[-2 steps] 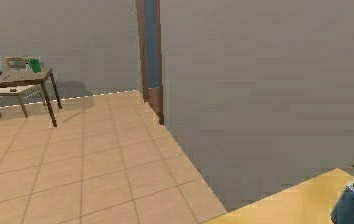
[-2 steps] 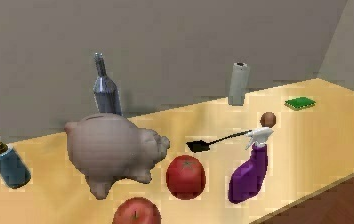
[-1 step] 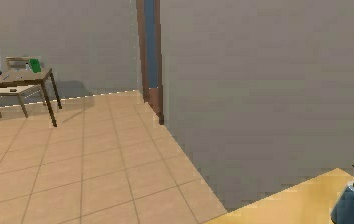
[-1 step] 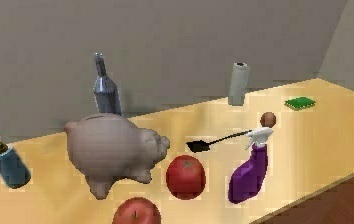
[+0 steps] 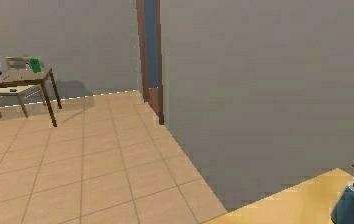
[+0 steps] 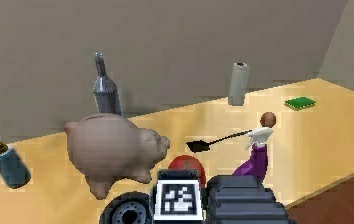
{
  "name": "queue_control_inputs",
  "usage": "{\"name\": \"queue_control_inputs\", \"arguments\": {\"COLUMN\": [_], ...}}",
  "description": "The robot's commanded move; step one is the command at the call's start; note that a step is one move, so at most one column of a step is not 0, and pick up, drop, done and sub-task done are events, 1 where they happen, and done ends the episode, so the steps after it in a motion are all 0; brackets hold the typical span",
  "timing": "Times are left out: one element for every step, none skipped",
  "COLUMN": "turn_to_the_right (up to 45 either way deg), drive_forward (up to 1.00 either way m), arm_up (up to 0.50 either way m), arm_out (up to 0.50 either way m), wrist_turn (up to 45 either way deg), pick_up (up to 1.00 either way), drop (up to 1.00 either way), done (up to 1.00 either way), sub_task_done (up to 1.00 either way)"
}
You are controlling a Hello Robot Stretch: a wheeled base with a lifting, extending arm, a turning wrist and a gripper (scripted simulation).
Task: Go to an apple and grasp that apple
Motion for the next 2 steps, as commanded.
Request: {"name": "queue_control_inputs", "arguments": {"turn_to_the_right": [0.0,0.0], "drive_forward": [0.00,0.00], "arm_up": [0.00,0.00], "arm_out": [0.00,0.00], "wrist_turn": [45.0,45.0], "pick_up": [0.00,0.00], "drop": [0.00,0.00], "done": [0.00,0.00], "sub_task_done": [0.00,0.00]}}
